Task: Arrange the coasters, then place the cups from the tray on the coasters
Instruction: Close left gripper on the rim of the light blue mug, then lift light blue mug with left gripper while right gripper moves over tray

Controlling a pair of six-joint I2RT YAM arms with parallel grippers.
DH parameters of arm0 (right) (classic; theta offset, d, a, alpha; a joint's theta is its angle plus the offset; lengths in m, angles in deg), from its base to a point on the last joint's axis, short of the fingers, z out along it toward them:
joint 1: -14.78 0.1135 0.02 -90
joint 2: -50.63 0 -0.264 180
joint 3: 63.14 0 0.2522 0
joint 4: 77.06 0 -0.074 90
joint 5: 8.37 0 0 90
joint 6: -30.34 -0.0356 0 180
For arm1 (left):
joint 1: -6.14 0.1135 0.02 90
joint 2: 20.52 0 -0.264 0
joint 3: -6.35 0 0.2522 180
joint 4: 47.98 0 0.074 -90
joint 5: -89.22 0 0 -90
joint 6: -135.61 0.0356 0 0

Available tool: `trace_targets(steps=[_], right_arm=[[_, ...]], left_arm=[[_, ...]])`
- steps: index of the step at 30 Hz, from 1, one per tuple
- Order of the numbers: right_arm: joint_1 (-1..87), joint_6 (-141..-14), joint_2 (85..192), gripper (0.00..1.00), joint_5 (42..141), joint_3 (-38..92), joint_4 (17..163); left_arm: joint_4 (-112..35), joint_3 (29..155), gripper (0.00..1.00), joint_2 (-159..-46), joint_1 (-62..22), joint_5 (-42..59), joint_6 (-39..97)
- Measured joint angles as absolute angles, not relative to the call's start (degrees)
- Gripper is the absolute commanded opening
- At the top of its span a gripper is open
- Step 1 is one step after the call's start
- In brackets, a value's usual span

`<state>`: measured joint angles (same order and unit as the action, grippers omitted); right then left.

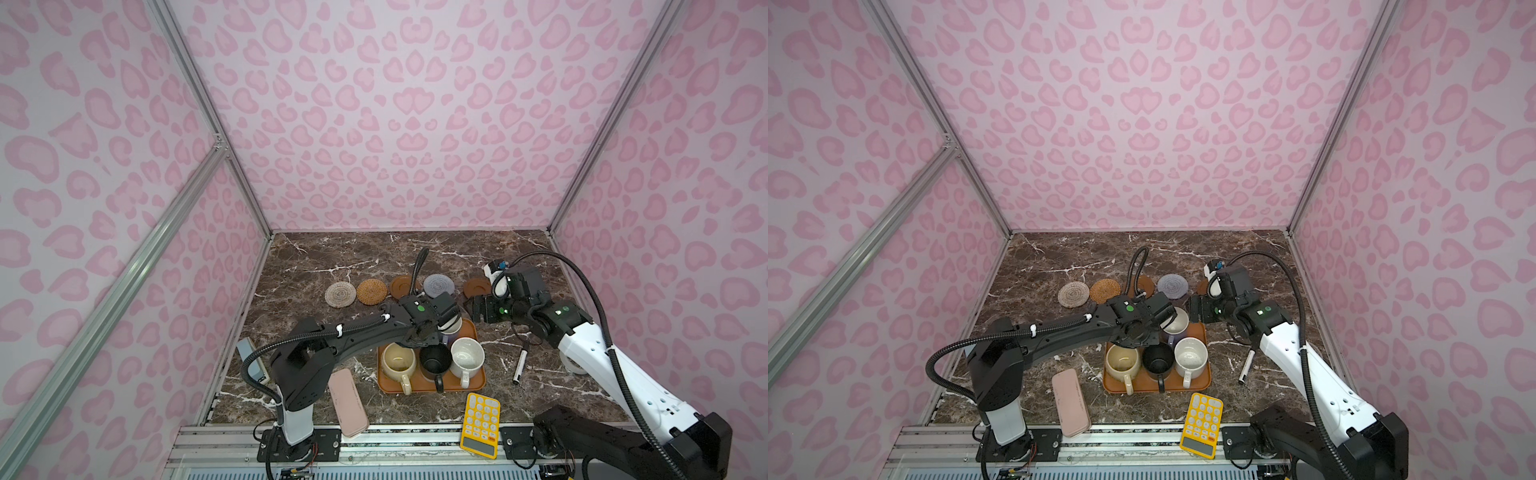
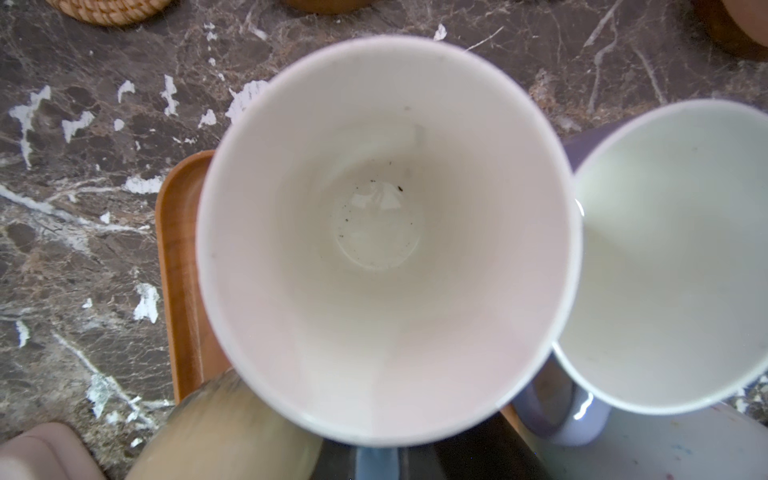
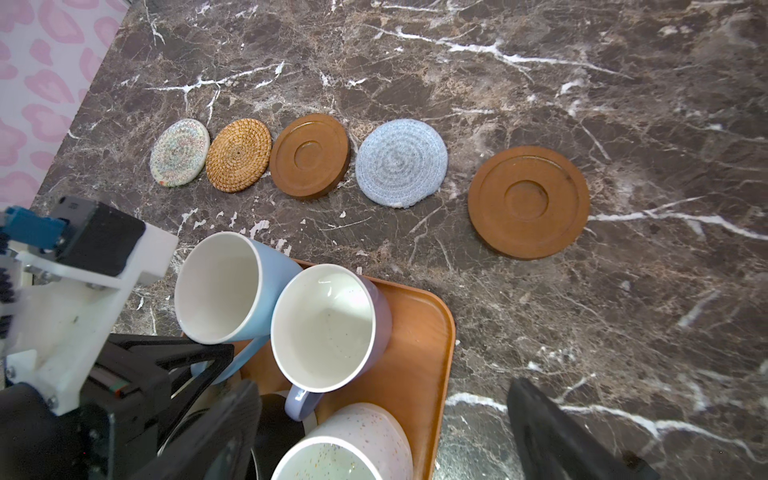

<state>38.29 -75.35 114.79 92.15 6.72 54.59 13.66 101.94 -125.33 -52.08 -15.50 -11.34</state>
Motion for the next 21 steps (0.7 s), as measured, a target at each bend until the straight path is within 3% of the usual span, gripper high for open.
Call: trace_targets(steps=[21], right_arm=[[39.7,-75.6,114.8,0.94,96.1,7.5,56.0]], left_arm=[[16.7,104.6,0.02,-119.0,-51.9,-17.3,-10.1]])
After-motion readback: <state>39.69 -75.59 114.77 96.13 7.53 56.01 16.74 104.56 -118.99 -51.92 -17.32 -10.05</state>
